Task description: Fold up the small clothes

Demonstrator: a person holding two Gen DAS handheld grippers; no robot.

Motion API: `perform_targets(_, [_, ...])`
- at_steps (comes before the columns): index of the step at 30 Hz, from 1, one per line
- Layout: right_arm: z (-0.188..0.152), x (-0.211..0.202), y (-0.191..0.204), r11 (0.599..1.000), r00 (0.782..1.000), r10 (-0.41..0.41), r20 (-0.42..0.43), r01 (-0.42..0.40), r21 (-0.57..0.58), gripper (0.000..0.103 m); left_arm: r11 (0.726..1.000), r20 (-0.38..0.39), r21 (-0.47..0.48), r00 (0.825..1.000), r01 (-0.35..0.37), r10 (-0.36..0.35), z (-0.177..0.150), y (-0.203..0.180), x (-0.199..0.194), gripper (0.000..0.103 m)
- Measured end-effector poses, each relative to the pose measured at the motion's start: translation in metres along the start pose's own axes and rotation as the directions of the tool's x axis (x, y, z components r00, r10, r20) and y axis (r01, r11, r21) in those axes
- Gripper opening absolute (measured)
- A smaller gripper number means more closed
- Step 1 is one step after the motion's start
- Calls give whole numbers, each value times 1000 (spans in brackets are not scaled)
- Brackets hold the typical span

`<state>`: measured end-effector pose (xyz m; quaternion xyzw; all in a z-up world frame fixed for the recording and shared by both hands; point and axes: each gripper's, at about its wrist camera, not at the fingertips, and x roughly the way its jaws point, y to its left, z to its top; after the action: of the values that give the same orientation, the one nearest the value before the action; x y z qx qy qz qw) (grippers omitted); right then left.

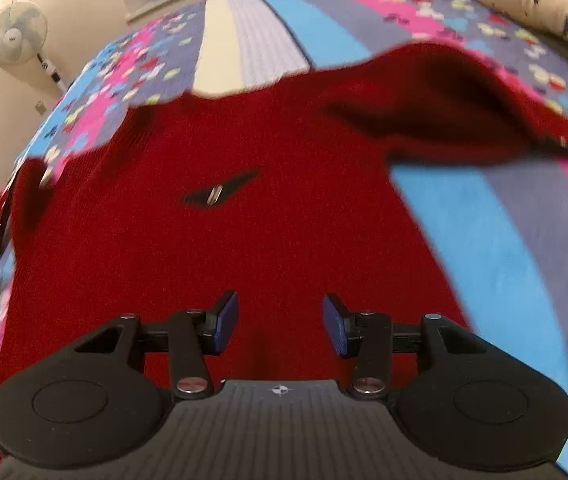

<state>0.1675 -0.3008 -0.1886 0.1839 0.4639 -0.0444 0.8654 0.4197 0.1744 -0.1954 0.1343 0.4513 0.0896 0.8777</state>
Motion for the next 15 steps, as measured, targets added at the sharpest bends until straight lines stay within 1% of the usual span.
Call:
perform_targets(2, [-10, -5, 9, 1000, 1000, -3, -30, 3, -6, 49, 997, -25, 67, 999, 41, -39, 11, -10, 16, 103])
perform_targets(3, [-12, -7, 12, 1000, 999, -9, -37, 9, -14, 49, 996, -25, 85, 999, 38, -36, 15, -14, 23, 102])
perform_targets(4, [-13, -9, 15, 999, 999, -29, -40, 28, -24, 49, 995, -24, 88, 999, 37, -36, 21, -15, 29, 80])
perform_targets(5, [-12, -9, 17, 998, 998, -49, -39, 48, -33, 49, 996, -40, 81, 999, 38, -34, 27, -14, 34, 5])
perform_targets(6, [-9, -11, 18, 997, 997, -72, -32, 71, -39, 49, 999, -91, 40, 995, 34, -30, 36, -7, 38, 9])
perform_targets(7, [-2, -8, 17, 995, 996, -87, -25, 86, -40, 49, 998, -98, -25, 994, 55, -57, 42, 5, 33, 8])
perform_targets(8, [1, -11, 19, 994, 995, -98, -12, 97, -41, 49, 993, -70, -74, 993, 91, -96, 48, 22, 20, 8])
perform_targets(9, [3, -14, 21, 994, 995, -101, -1, 101, -47, 49, 989, -34, -95, 992, 116, -119, 53, 40, 4, 8])
perform_targets(11, [9, -19, 24, 993, 994, -106, 29, 108, -56, 49, 975, 14, -148, 986, 165, -165, 60, 92, -33, 8])
perform_targets(12, [12, -21, 27, 993, 994, -103, 40, 106, -62, 49, 969, 33, -175, 985, 173, -170, 61, 119, -48, 8])
perform_targets(13, [14, -22, 29, 993, 994, -99, 46, 102, -64, 49, 967, 47, -206, 989, 149, -142, 62, 150, -63, 8])
perform_targets(14, [15, -23, 33, 993, 994, -92, 56, 96, -65, 49, 962, 43, -248, 993, 116, -109, 60, 182, -75, 8])
perform_targets(15, [16, -24, 36, 994, 995, -82, 63, 86, -68, 49, 951, 14, -292, 995, 101, -101, 58, 209, -81, 8])
